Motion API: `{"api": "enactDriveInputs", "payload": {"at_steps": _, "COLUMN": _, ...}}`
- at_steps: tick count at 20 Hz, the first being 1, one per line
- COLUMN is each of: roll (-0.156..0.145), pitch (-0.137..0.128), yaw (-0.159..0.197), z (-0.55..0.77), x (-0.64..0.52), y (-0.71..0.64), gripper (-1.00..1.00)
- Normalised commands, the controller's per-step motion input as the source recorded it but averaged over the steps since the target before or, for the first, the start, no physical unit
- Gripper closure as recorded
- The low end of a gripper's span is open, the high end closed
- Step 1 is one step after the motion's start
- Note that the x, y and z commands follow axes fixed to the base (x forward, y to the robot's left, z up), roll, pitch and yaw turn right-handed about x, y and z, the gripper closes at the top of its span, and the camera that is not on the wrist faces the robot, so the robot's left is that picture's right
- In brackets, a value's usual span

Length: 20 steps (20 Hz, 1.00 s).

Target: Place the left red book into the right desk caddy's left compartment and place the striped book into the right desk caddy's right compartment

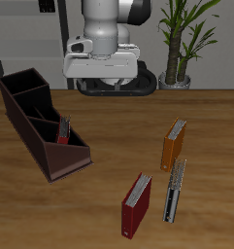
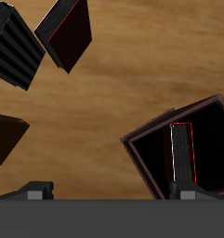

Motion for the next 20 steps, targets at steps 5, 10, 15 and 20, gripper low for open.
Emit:
{"api": "enactDriveInputs", "payload": {"at_steps": 5, "roll": 0.030, "pitch": -0.037, "yaw": -0.003, "z": 0.16, "x": -0.18, "y": 0.50, "gripper": -1.00}}
{"api": "enactDriveInputs", "payload": {"at_steps": 10, "roll": 0.005, "pitch": -0.009, "yaw": -0.001, "z": 0.09, "x": 0.05, "y": 0.27, "gripper": -1.00}}
{"api": "enactDriveInputs", "payload": {"at_steps": 15, "roll": 0.014, "pitch": 0.003, "yaw": -0.012, "z": 0.08, "x": 0.11, "y": 0.35, "gripper": -1.00}}
{"api": "enactDriveInputs", "payload": {"at_steps": 20, "roll": 0.001, "pitch": -0.027, "yaw": -0.007, "z": 0.15, "x": 0.09, "y": 0.30, "gripper": -1.00}}
